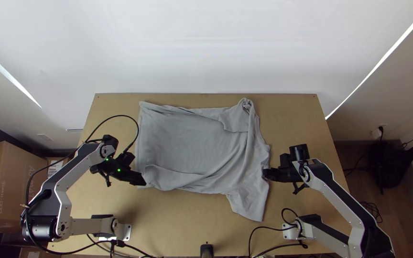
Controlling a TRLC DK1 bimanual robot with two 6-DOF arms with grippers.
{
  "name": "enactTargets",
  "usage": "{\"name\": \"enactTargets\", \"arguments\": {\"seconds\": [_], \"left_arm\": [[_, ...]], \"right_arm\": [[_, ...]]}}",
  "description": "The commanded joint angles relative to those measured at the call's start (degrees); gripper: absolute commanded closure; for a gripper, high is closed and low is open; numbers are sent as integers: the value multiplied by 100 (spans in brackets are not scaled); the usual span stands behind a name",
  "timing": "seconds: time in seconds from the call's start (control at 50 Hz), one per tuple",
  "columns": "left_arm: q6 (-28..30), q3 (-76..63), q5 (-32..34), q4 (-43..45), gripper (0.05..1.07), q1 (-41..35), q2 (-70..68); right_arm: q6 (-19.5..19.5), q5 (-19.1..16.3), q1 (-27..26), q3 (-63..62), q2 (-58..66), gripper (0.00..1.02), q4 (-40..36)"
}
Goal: Fold the t-shirt
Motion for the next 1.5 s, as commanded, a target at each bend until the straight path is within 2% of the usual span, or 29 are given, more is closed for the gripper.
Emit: {"name": "enactTargets", "arguments": {"seconds": [0.0, 0.24, 0.36, 0.52, 0.58, 0.64, 0.9, 1.0, 1.2, 1.38, 1.48], "left_arm": [[-70, -176, 80, 61, 33, -89, -30], [-123, -167, 72, 123, 33, -160, 120], [-158, -149, 80, 175, 50, -151, 93], [-114, -229, 80, 211, 53, -160, 58], [-106, -255, 80, 228, 73, -160, 49], [-114, -264, 80, 290, 105, -151, 49], [-193, -79, 89, 430, 104, 104, -126], [-448, 193, 124, 588, 104, 333, -267], [-1160, 369, 10, 1362, 105, 306, -1093], [-1749, 703, -25, 1924, 105, 359, -1568], [-1890, 949, -192, 1977, 105, 544, -1489]], "right_arm": [[117, 51, 40, -153, -94, 100, 19], [109, 60, -4, -179, -208, 100, 19], [100, 60, -13, -197, -208, 100, 28], [109, 60, -4, -197, -217, 100, 54], [109, 60, -4, -188, -208, 100, 72], [109, 69, -4, -188, -208, 100, 72], [161, 148, -101, -117, -208, 100, 72], [197, 236, -163, -65, -191, 100, 45], [320, 236, -365, 217, -182, 100, -253], [654, 218, -620, 1025, -278, 100, -579], [698, 201, -628, 1579, -384, 100, -640]]}}
